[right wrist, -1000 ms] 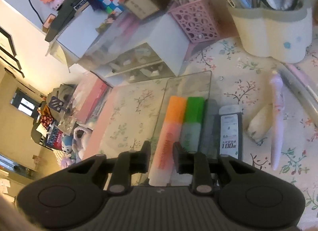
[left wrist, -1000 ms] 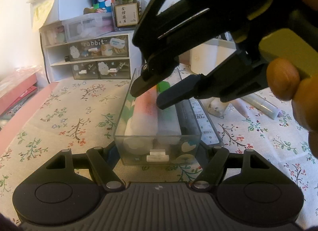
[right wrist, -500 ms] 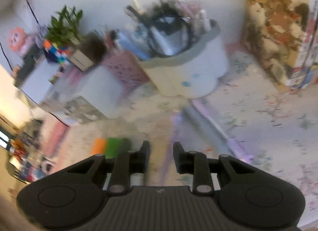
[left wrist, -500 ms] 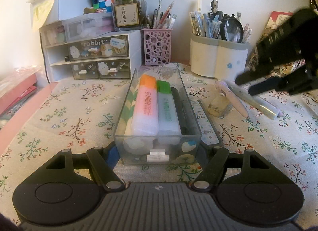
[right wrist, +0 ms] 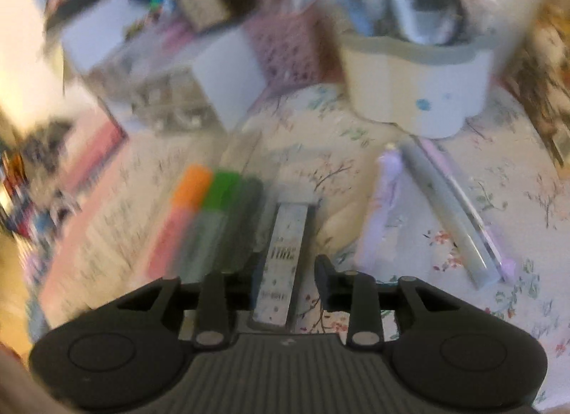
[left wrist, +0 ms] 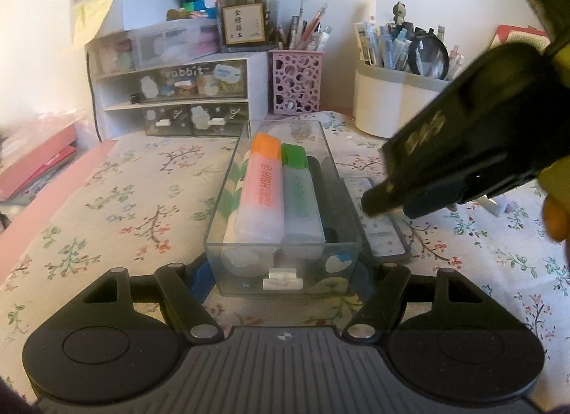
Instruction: Organize stationery
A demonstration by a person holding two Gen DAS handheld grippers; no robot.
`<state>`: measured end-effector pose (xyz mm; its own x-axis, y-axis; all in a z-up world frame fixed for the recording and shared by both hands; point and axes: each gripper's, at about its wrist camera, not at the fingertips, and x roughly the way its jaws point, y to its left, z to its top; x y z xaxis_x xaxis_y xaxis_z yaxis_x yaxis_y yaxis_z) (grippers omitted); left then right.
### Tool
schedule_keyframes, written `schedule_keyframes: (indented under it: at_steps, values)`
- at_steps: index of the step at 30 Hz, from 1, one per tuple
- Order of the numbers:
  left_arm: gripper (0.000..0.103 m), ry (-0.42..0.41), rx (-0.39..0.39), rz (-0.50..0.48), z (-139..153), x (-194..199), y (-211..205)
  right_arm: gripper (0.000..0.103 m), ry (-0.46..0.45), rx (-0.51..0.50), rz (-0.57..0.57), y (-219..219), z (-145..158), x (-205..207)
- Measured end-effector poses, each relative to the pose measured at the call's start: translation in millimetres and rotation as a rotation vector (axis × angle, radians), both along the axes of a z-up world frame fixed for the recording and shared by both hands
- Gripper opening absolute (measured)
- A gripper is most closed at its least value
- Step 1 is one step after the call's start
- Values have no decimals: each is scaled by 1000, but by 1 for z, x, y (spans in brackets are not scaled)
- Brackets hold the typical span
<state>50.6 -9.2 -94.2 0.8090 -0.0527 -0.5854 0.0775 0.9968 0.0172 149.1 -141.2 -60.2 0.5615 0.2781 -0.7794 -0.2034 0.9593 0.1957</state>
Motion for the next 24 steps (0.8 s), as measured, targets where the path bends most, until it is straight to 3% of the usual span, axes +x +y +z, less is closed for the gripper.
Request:
schedule_keyframes:
  at_steps: [4,12,13,19,22,24]
  values:
    - [72,-7,12,-5,0,-4,5,17,-13,-94,31,13,-7,3]
    - [72,-9,6,0,-1,-5,6,18,-63,-213,96,33,-10,2]
    - [72,-10,7,0,0,-4,5,11,-63,-216,91,34,-10,4]
    - [72,-10,9,0,0,-4,5,8,-56,-191,60,30,-9,4]
    - [72,-10,7,-2,0,-4,5,0,-41,-107,28,20,-6,6]
    - [72,-10,9,-2,0,-4,5,0,-26,-80,2,14,-4,8]
